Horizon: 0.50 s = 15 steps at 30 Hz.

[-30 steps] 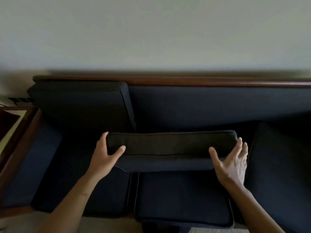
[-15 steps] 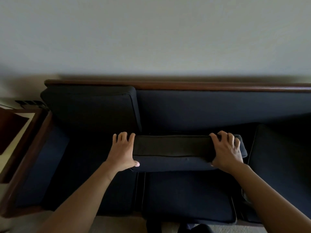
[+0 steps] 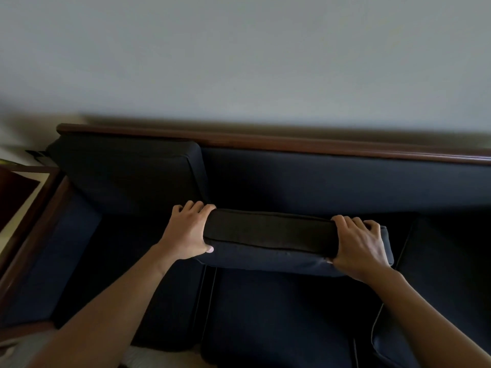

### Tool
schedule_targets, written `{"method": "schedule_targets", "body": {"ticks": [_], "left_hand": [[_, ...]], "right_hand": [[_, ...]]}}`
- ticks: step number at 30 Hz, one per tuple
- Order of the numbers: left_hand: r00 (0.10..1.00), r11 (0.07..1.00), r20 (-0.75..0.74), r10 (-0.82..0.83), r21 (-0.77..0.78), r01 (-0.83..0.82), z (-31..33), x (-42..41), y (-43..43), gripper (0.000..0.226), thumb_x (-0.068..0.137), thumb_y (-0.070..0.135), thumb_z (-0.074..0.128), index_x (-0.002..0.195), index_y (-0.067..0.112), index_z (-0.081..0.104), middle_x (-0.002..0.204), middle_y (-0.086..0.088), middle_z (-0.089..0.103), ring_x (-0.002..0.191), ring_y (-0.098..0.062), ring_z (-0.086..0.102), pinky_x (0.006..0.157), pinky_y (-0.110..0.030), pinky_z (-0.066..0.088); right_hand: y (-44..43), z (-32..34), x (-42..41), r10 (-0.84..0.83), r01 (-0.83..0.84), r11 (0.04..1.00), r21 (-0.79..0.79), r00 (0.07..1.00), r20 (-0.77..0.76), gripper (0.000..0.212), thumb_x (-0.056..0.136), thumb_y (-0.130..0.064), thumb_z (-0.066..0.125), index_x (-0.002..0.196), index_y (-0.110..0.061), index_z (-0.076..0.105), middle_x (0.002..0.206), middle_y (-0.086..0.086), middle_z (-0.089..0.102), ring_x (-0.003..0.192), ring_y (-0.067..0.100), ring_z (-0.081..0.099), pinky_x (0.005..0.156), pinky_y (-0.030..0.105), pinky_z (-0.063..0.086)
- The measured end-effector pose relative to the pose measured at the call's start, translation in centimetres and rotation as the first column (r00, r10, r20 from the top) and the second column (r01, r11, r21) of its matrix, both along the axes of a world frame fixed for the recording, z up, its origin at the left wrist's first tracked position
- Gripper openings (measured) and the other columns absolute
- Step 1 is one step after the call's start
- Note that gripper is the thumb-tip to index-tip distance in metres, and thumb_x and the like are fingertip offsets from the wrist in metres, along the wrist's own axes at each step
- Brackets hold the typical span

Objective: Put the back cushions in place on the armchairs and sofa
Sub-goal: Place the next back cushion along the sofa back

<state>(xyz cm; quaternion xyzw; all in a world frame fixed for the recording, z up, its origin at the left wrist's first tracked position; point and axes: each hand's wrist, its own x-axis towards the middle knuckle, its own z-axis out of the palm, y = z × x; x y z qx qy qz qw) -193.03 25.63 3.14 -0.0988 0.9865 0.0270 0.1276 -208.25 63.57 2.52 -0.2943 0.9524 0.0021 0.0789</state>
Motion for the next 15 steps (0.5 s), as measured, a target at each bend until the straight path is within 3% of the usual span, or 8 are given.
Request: {"method": "schedule_targets", "body": {"ticks": [8,15], "left_hand": [[0.998,1.0,-0.064,0.014,0.001,-0.014,0.9,-8.0,0.7,0.112,0.06,0.06,0.094,0.153,0.021,0.045,0.135,-0.001,0.057,0.124,-0.028,0.053,0.109,-0.05,0.039],[1.0,1.0,-0.016,0.011,0.01,-0.011,0.5,-14.8,-3.3,0.116,0.063,0.06,0.094,0.158,0.021,0.04,0.14,-0.004,0.055,0.13,-0.032,0.05,0.11,-0.054,0.039]], "right_hand": [[0.1,1.9,-7.1,-0.02,0.02,1.0,-0.01,0.998,-0.063,0.086,0.055,-0.063,0.09,0.122,-0.02,0.057,0.112,0.0,0.066,0.105,0.028,0.061,0.101,0.051,0.034],[-3.9,1.0,-13.1,-0.046,0.046,0.999,-0.001,0.998,-0.047,0.084,0.064,-0.056,0.087,0.132,-0.021,0.052,0.124,0.0,0.064,0.12,0.028,0.057,0.115,0.054,0.026]]}}
